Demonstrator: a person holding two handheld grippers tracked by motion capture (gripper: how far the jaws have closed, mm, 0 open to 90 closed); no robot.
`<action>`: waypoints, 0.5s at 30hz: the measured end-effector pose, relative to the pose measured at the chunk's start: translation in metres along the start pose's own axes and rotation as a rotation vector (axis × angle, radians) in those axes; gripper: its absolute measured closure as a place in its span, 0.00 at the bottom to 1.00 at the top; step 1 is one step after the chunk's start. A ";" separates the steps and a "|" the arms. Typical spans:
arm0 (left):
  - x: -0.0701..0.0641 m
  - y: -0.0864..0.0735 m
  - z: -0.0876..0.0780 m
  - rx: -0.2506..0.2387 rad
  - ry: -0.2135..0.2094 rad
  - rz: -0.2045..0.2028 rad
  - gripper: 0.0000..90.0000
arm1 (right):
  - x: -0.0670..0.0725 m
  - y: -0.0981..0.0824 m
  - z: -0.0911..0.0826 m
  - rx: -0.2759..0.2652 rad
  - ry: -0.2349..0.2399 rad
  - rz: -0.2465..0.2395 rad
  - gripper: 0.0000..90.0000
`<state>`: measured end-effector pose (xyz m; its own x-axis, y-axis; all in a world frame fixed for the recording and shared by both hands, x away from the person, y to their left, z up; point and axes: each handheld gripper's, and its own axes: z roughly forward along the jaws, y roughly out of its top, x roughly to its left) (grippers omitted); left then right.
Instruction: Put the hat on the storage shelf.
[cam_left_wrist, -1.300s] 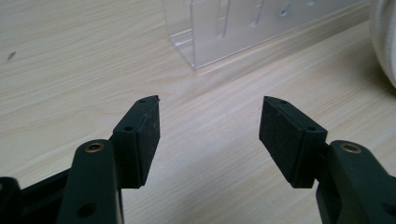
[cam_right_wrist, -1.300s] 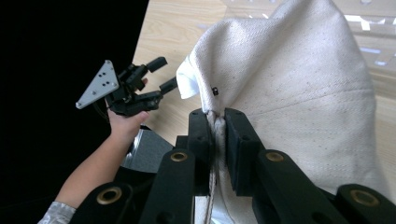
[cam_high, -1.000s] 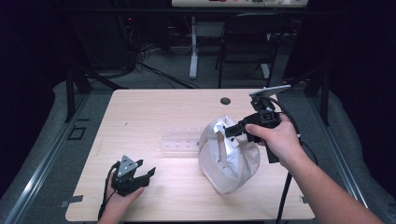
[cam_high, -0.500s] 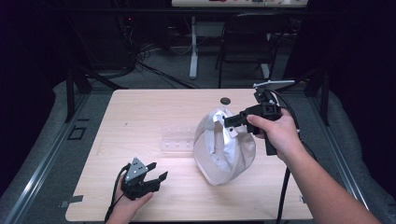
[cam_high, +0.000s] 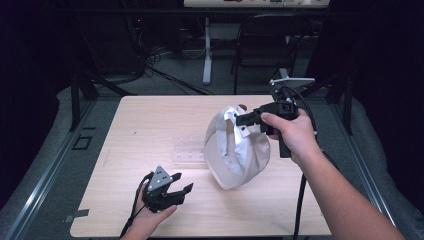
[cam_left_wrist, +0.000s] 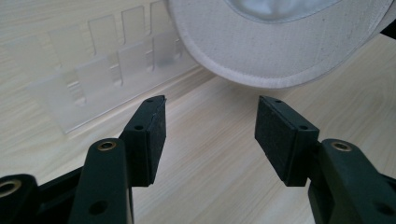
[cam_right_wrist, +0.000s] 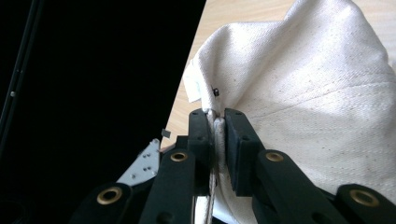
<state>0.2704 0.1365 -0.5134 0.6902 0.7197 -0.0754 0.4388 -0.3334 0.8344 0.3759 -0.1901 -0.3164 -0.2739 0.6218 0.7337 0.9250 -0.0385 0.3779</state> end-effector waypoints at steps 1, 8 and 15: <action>-0.002 0.002 0.001 0.001 -0.003 0.003 0.47 | 0.002 0.001 0.000 -0.006 0.001 -0.002 0.91; -0.019 0.020 0.016 -0.008 -0.031 0.049 0.45 | 0.005 0.007 0.002 -0.023 0.003 0.000 0.91; -0.039 0.032 0.023 -0.020 -0.056 0.093 0.43 | 0.008 0.011 0.004 -0.046 0.008 0.002 0.91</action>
<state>0.2708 0.0835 -0.4968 0.7588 0.6507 -0.0273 0.3601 -0.3843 0.8501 0.3853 -0.1826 -0.3087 -0.2739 0.6157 0.7388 0.9126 -0.0761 0.4017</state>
